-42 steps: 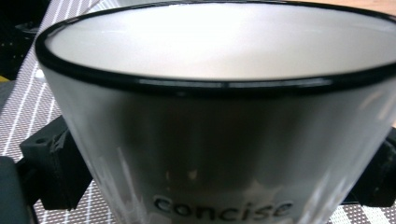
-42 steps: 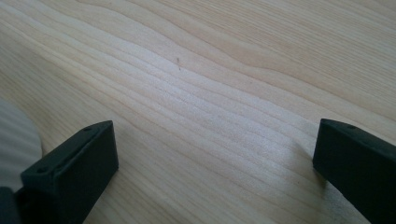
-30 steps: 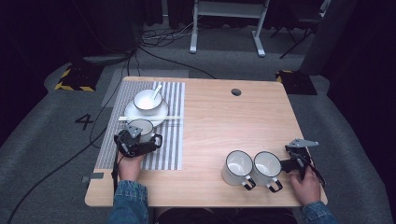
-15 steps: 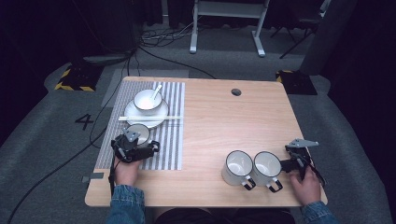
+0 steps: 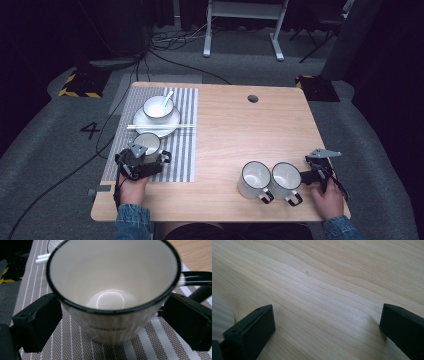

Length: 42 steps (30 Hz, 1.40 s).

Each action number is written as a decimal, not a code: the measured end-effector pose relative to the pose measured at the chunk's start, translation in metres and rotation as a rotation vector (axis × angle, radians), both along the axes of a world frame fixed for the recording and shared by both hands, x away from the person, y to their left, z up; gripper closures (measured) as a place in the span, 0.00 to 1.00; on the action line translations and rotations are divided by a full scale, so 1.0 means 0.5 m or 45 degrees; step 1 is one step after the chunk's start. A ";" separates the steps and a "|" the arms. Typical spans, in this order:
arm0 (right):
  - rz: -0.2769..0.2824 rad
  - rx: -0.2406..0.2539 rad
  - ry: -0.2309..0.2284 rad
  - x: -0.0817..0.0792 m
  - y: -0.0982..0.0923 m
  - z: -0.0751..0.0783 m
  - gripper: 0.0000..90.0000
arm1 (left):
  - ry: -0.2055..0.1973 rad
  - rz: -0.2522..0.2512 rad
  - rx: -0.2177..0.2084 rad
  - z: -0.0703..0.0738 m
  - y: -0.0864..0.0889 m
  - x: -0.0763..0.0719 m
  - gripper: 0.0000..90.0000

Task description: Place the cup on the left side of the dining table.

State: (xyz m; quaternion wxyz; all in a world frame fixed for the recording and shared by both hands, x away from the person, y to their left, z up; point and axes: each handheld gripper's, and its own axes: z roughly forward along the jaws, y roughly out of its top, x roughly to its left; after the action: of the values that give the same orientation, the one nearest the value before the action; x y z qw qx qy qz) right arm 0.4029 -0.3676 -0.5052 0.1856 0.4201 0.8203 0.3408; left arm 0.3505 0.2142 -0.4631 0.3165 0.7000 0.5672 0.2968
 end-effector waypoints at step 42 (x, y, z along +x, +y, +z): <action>0.003 -0.001 0.001 0.000 0.000 0.000 0.00 | -0.028 -0.131 -0.087 0.004 0.003 -0.204 0.07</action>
State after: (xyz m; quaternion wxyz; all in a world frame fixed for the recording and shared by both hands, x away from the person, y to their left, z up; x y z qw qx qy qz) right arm 0.4030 -0.3677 -0.5051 0.1851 0.4193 0.8209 0.3407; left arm 0.2485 0.2157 -0.4612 0.3613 0.7137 0.5368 0.2682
